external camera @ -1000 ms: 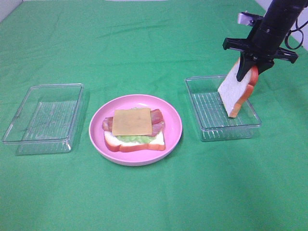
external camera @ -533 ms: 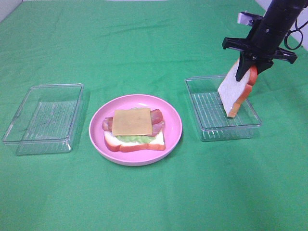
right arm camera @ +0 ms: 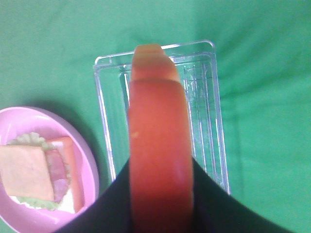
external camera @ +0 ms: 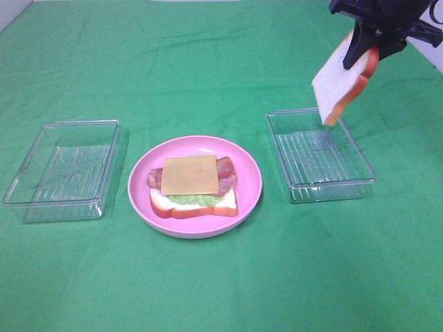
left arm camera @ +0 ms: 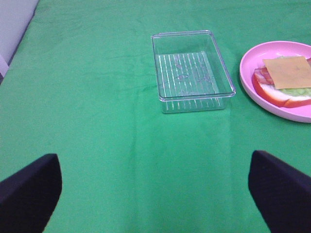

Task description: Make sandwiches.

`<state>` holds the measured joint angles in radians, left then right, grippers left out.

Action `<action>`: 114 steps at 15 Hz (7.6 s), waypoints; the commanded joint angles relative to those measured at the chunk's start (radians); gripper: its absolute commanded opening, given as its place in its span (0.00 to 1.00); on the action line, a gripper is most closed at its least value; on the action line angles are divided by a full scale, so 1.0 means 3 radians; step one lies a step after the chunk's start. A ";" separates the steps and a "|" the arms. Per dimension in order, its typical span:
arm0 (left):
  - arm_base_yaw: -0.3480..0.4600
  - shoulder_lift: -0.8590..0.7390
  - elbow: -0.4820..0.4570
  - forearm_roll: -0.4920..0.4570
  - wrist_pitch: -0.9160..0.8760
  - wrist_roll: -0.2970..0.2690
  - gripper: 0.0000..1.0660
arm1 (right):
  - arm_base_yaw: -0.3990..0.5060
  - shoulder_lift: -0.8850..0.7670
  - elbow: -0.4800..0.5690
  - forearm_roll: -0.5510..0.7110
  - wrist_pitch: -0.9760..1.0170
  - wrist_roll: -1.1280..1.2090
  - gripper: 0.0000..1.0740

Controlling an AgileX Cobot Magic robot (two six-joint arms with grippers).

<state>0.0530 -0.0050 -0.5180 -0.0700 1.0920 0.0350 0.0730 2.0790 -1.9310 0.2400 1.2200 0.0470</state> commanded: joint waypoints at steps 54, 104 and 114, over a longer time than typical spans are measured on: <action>0.0017 -0.0060 0.0007 -0.0043 -0.0050 -0.0023 0.92 | 0.0967 -0.0577 0.2160 0.1203 -0.1657 -0.0837 0.84; 0.0017 -0.0040 0.0007 -0.0053 -0.0050 -0.0017 0.92 | -0.0120 -0.7027 0.4930 -0.0757 -0.0390 -0.0220 0.86; 0.0017 -0.0040 0.0007 -0.0053 -0.0050 -0.0017 0.92 | -0.0130 -0.7027 0.4930 -0.0757 -0.0390 -0.0220 0.86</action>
<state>0.0530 -0.0050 -0.5180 -0.0760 1.0920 0.0350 0.0400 -0.0030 -0.4550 0.0200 1.1020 -0.0300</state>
